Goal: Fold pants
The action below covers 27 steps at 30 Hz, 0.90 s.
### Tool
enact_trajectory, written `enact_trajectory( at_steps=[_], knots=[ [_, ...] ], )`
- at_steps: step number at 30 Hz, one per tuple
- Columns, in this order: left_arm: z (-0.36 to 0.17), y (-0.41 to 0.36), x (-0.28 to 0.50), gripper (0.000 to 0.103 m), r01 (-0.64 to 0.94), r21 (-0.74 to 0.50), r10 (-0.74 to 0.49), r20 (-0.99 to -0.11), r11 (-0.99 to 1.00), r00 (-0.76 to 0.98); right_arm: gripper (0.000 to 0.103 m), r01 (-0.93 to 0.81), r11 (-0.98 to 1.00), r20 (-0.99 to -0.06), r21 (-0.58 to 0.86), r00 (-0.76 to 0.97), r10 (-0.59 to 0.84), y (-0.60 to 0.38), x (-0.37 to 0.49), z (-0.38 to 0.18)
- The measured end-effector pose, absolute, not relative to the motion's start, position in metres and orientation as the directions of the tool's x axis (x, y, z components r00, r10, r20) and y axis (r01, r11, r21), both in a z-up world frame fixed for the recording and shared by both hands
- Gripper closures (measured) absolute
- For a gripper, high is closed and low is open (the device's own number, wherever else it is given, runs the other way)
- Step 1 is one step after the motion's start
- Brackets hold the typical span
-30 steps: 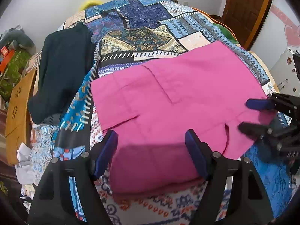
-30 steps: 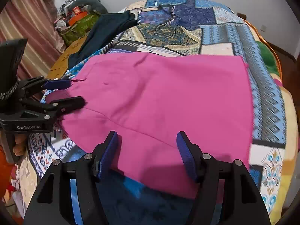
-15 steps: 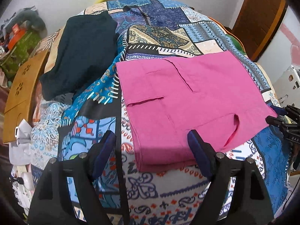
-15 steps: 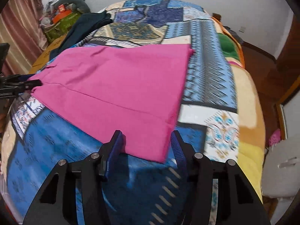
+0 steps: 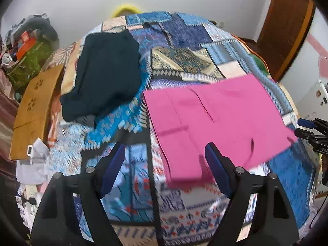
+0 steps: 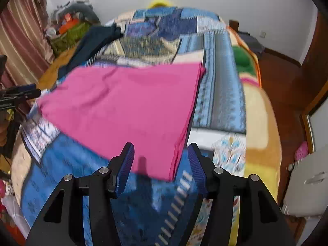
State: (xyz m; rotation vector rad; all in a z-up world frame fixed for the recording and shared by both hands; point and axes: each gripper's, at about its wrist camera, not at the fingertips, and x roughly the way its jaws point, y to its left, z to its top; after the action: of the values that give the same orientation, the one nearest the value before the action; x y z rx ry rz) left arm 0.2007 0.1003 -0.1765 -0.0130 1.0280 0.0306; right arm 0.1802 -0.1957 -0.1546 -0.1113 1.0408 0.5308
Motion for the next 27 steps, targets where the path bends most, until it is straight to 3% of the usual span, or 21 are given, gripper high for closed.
enact_trajectory(
  at_steps=[6, 11, 16, 22, 25, 27],
  knots=[
    [-0.177, 0.112, 0.242, 0.022, -0.053, -0.025, 0.007, -0.855, 0.998, 0.519, 0.052, -0.441, 0.878, -0.804, 0.188, 0.444, 0.396, -0.195, 0.211, -0.140],
    [-0.198, 0.127, 0.283, 0.035, -0.109, -0.092, -0.031, -0.885, 0.990, 0.464, 0.052, -0.415, 0.883, -0.806, 0.218, 0.434, 0.403, -0.190, 0.243, -0.155],
    [-0.226, 0.137, 0.312, 0.039, -0.132, -0.114, -0.052, -0.915, 0.985, 0.400, 0.052, -0.385, 0.894, -0.819, 0.229, 0.421, 0.391, -0.191, 0.276, -0.173],
    [-0.246, 0.147, 0.322, 0.049, -0.138, -0.222, -0.162, -0.922, 0.965, 0.351, 0.052, -0.382, 0.890, -0.830, 0.248, 0.391, 0.399, -0.186, 0.321, -0.186],
    [-0.252, 0.146, 0.324, 0.065, -0.128, -0.228, -0.173, -0.924, 0.965, 0.341, 0.053, -0.371, 0.892, -0.841, 0.257, 0.369, 0.396, -0.180, 0.346, -0.195],
    [-0.253, 0.144, 0.324, 0.077, -0.129, -0.242, -0.184, -0.918, 0.962, 0.350, 0.064, -0.370, 0.894, -0.854, 0.253, 0.348, 0.386, -0.176, 0.360, -0.204]
  ],
)
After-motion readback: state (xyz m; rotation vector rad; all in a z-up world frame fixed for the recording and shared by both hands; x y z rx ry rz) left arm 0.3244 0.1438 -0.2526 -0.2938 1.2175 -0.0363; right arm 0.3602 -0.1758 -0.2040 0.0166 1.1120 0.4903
